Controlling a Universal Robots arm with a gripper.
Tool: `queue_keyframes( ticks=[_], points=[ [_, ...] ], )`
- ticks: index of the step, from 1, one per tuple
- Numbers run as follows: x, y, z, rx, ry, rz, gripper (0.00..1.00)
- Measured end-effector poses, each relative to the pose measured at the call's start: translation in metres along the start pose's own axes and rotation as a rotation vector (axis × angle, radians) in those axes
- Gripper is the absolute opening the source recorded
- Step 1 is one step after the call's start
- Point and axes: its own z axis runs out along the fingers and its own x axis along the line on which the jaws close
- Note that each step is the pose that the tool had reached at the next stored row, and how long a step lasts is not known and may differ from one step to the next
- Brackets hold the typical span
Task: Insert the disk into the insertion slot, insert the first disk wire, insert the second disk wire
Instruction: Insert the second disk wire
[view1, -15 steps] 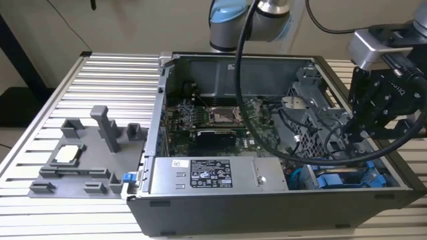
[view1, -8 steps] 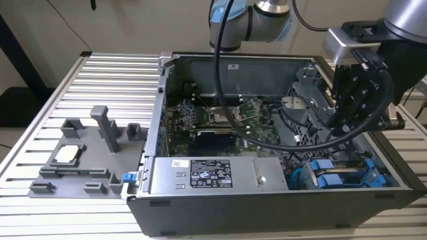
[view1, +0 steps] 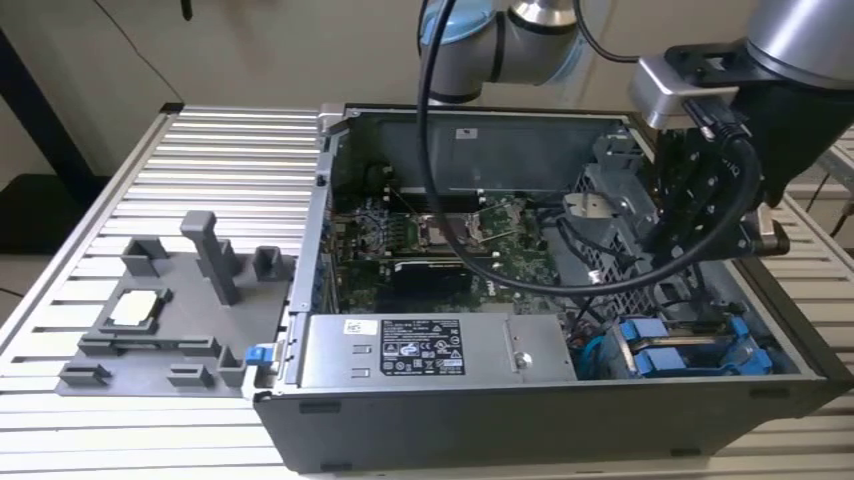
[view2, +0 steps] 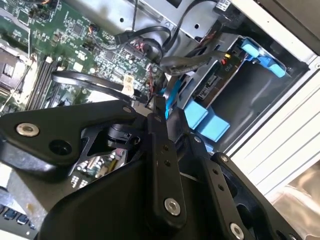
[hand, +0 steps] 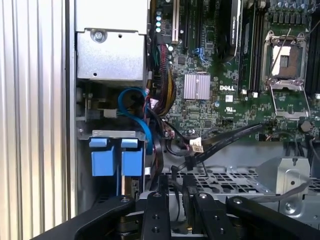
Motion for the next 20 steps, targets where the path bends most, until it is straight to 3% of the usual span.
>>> queue_keyframes(
  ticks=[4,12,15,20],
  points=[
    [-0.0009,0.001,0.0017,0.001,-0.0013,-0.002,0.27],
    [-0.0015,0.0052,0.0072,-0.0003,-0.0108,-0.031,0.27],
    [-0.0014,0.0086,0.0084,-0.0006,-0.0183,-0.043,0.27],
    [-0.0015,0.0086,0.0085,-0.0015,-0.0192,-0.055,0.29]
  ],
)
